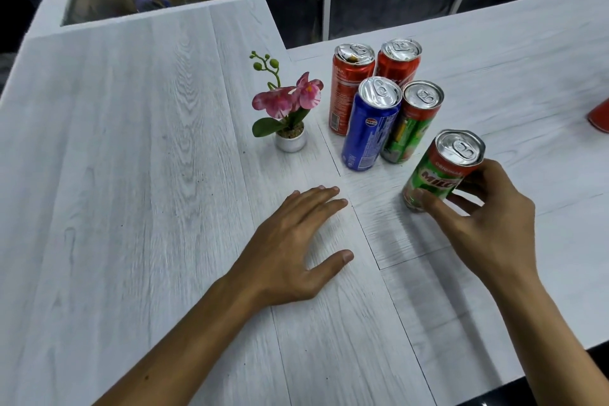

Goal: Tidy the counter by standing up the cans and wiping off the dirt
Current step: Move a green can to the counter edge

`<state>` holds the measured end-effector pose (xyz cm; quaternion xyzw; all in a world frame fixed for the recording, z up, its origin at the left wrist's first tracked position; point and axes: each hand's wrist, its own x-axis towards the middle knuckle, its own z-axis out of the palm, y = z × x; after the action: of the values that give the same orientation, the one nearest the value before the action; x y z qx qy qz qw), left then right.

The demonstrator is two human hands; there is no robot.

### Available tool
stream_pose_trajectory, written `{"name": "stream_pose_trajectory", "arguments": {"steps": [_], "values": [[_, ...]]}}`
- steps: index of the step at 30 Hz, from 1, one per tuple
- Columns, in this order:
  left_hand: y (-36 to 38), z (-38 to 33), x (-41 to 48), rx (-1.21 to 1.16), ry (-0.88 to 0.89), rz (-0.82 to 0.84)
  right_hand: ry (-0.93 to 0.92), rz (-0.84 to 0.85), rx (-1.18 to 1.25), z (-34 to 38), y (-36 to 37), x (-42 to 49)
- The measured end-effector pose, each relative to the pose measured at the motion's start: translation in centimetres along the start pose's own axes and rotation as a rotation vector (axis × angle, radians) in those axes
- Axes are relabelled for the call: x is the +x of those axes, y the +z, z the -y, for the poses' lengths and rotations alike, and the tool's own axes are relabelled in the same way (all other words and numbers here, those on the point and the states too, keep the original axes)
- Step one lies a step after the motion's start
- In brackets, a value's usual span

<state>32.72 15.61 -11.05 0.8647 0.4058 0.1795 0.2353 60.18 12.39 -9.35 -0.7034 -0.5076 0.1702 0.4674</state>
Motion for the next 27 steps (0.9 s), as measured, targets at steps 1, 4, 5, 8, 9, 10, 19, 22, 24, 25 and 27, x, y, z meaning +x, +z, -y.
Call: {"name": "stream_pose_trajectory", "arguments": {"steps": [1, 4, 5, 8, 9, 10, 19, 22, 24, 25, 27], "values": [[-0.1, -0.1, -0.1, -0.006, -0.006, 0.002, -0.001, 0.004, 0.007, 0.2, 0.0, -0.2], [-0.2, -0.2, -0.6, -0.024, -0.02, 0.003, -0.008, 0.016, 0.026, 0.5, 0.1, -1.0], [-0.3, -0.2, -0.8, -0.03, -0.027, 0.001, -0.01, 0.021, 0.028, 0.5, 0.2, -1.4], [-0.6, -0.1, -1.6, -0.035, -0.045, -0.016, -0.018, 0.041, 0.026, 0.8, 0.5, -2.3], [-0.7, 0.0, -1.9, -0.036, -0.051, -0.024, -0.022, 0.052, 0.024, 0.9, 0.7, -2.7], [-0.8, 0.0, -2.2, -0.037, -0.057, -0.031, -0.026, 0.064, 0.02, 1.2, 0.9, -3.0], [-3.5, 2.0, -6.3, -0.052, -0.115, -0.121, -0.082, 0.19, 0.042, 5.4, 5.2, -5.5], [-4.7, 3.4, -8.3, -0.046, -0.142, -0.14, -0.108, 0.222, 0.047, 7.4, 7.1, -6.4], [-5.7, 4.4, -9.9, -0.043, -0.162, -0.157, -0.128, 0.242, 0.046, 8.8, 8.7, -7.1], [-6.2, 4.9, -10.7, -0.041, -0.171, -0.165, -0.134, 0.253, 0.047, 9.4, 9.5, -7.4], [-7.0, 5.8, -12.3, -0.035, -0.186, -0.175, -0.142, 0.278, 0.052, 10.8, 11.1, -8.1]]}}
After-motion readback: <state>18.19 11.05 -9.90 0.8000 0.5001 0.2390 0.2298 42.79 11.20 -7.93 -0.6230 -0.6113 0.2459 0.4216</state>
